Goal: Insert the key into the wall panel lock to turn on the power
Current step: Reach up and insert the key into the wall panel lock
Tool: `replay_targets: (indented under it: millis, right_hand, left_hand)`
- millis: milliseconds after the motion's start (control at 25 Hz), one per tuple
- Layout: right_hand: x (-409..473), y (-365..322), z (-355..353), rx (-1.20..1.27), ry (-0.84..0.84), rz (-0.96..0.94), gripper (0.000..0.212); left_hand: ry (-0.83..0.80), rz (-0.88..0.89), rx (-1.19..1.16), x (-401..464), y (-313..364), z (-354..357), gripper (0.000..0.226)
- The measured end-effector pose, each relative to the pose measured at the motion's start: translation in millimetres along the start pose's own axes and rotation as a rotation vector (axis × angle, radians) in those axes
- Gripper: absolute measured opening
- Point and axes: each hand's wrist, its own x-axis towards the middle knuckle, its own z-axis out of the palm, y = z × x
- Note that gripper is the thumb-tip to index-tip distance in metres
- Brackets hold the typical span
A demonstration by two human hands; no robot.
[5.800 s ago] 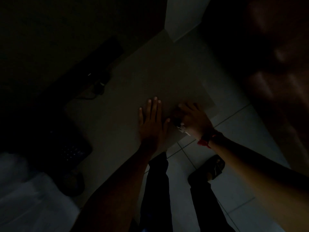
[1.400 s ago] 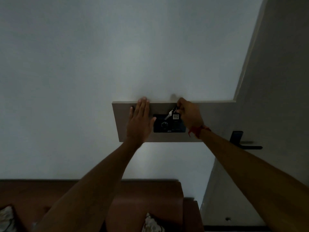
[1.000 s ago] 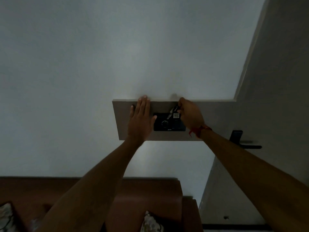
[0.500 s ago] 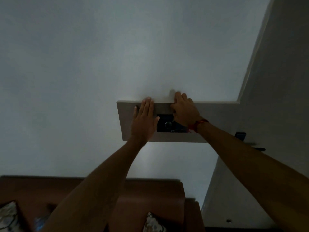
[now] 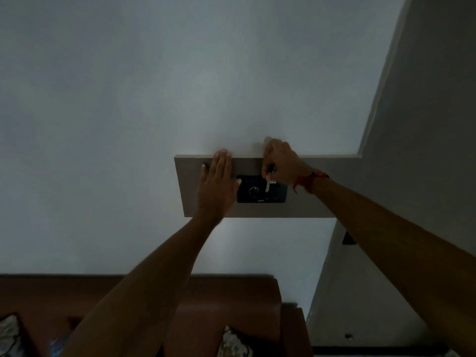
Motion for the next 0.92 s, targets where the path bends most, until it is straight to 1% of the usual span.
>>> replay_targets:
  millis: [80,120,160,280,320,440,600,720,800,840,920]
  right_hand:
    - [-9.9,2.0,2.7,0.042,0.044,-0.030,0.036]
    - [-14.7,2.0,5.0,0.080,0.081,-0.027,0.040]
    - [-19.2,1.4,8.4,0.107,0.137,-0.020,0.038]
    - [-28.0,-3.7,20.1,0.076,0.305,0.030,0.016]
    - [-27.4,-5.2,23.5,0.055,0.336,0.051,0.014]
    - [-22.9,-8.8,31.4,0.017,0.362,0.111,0.016]
    - [-24.3,-11.6,41.8,0.039,0.475,0.176,0.007]
    - [-24.8,-11.5,46.5,0.098,0.530,0.204,0.007]
    - [-28.0,-12.0,53.9,0.127,0.529,0.205,0.004]
    - [-28.7,-13.7,56.2,0.148,0.523,0.213,0.008]
    - [-31.2,-14.0,60.9,0.157,0.521,0.240,0.023]
  left_hand:
    - [-0.003,-0.005,0.011,0.1,0.2,0.6,0.075]
    - [-0.005,-0.007,0.011,0.4,0.3,0.4,0.076]
    - [-0.008,-0.011,0.008,0.6,0.4,0.5,0.076]
    - [-0.008,-0.020,0.003,0.3,2.0,2.0,0.078]
    - [-0.001,-0.022,0.003,-0.1,2.9,2.7,0.079]
    - [0.018,-0.023,0.012,-1.3,3.7,4.9,0.080]
    - [0.043,-0.025,0.019,-1.8,1.7,11.4,0.079]
    - [0.065,-0.024,0.035,0.0,-0.7,18.8,0.077]
    - [0.091,-0.037,0.051,-2.3,1.6,23.2,0.076]
    - [0.101,-0.049,0.065,-2.1,1.6,24.3,0.075]
    - [0.100,-0.056,0.082,-2.0,1.4,25.4,0.074]
